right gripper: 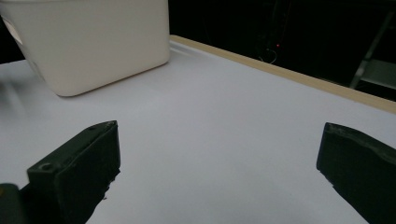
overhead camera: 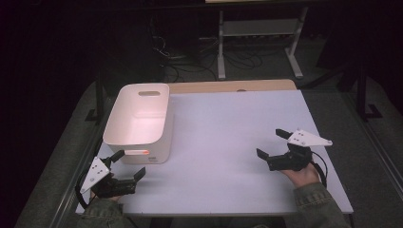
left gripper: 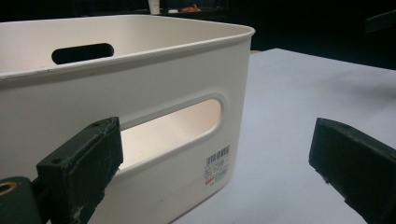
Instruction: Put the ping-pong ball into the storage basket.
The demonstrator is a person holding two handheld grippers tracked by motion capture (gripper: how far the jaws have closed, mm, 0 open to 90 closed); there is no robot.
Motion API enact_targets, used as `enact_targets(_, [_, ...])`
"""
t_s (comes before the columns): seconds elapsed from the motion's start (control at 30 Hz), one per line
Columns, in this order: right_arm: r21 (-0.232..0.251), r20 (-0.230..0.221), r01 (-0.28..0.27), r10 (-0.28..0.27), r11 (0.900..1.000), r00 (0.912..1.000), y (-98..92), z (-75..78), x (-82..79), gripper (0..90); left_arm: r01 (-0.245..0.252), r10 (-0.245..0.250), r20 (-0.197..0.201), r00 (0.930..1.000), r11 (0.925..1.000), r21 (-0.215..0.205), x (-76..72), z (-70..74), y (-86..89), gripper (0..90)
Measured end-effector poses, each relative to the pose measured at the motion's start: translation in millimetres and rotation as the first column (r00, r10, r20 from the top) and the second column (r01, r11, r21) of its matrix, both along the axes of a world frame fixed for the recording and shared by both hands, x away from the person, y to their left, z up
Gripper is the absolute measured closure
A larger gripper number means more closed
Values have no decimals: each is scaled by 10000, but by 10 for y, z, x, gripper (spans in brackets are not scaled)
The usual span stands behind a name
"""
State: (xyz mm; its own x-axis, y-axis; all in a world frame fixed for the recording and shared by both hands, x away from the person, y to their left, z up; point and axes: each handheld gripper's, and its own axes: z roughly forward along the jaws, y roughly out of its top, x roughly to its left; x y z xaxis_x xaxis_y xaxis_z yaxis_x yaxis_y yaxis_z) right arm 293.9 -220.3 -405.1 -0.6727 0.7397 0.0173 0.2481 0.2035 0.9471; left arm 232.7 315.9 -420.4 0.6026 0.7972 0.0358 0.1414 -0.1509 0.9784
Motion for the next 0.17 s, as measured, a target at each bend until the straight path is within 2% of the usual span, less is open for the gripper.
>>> enact_targets(0.17, [56, 108, 237, -238, 9997, 9997, -51, -25, -40, 0, 22, -22, 8, 10000, 10000, -16, -8, 5, 4, 24])
